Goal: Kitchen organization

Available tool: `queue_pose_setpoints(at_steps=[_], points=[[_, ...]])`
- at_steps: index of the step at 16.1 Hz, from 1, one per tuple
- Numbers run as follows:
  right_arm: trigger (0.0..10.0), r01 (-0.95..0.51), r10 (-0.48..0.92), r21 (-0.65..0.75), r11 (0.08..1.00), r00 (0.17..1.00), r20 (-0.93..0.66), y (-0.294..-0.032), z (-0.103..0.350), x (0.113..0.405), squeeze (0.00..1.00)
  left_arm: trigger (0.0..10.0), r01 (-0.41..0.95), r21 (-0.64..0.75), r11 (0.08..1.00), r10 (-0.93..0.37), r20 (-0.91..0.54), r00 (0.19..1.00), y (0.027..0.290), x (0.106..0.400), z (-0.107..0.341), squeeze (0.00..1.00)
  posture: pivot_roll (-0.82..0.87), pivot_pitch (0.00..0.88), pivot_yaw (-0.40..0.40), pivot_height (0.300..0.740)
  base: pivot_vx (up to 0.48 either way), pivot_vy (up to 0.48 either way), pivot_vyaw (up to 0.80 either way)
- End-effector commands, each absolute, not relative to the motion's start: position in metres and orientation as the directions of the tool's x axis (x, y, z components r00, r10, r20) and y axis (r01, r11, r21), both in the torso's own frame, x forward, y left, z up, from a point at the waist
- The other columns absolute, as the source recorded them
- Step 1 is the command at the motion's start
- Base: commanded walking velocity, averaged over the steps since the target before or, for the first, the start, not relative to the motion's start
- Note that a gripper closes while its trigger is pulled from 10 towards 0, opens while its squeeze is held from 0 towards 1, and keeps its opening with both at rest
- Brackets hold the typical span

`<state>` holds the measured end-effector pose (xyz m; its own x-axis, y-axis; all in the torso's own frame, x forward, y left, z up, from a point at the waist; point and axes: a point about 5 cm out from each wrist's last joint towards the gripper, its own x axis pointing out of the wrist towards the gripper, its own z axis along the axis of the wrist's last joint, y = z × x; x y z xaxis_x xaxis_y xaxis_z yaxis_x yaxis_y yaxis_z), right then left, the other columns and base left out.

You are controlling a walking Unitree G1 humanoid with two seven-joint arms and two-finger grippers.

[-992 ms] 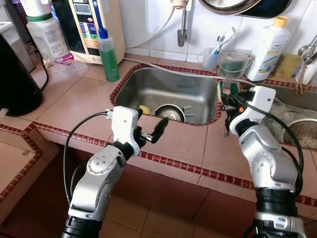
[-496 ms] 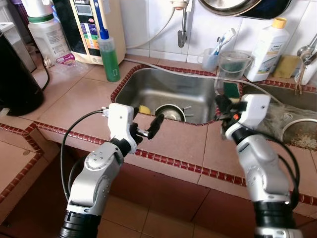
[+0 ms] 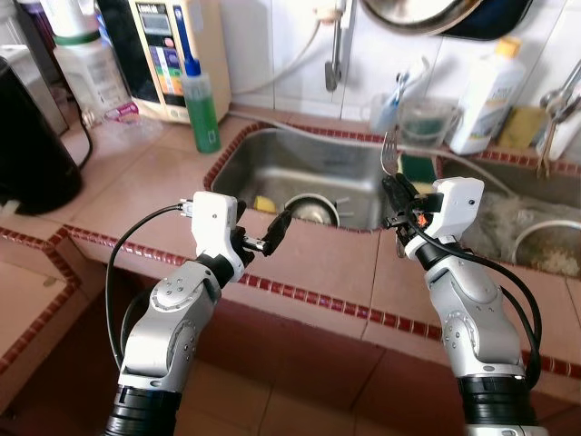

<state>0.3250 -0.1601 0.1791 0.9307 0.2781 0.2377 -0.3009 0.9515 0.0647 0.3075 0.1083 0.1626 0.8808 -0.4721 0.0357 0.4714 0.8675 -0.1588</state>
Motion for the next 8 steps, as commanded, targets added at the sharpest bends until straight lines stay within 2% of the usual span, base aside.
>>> queue_pose_setpoints(at_steps=[1, 3, 8], points=[[10.0, -0.324, 0.301, 0.045, 0.945, 0.915, 0.268, -0.1560, 0.1861, 0.3244, 0.00, 10.0, 0.465, -0.161, 0.871, -0.465, 0.035, 0.884, 0.1088, 0.3104, 0.1653, 0.00, -0.19, 0.025, 0.029, 0.740, 0.300, 0.000, 0.00], [10.0, -0.326, 0.303, 0.043, 0.944, 0.915, 0.268, -0.1556, 0.1859, 0.3248, 0.00, 10.0, 0.465, -0.165, 0.870, -0.466, 0.035, 0.884, 0.1086, 0.3104, 0.1649, 0.00, -0.19, 0.023, 0.026, 0.740, 0.311, 0.000, 0.00], [10.0, -0.328, 0.307, 0.035, 0.944, 0.913, 0.268, -0.1558, 0.1869, 0.3264, 0.00, 10.0, 0.467, -0.157, 0.870, -0.468, 0.033, 0.883, 0.1112, 0.3109, 0.1648, 0.00, -0.19, 0.026, 0.025, 0.740, 0.480, 0.000, 0.00]])
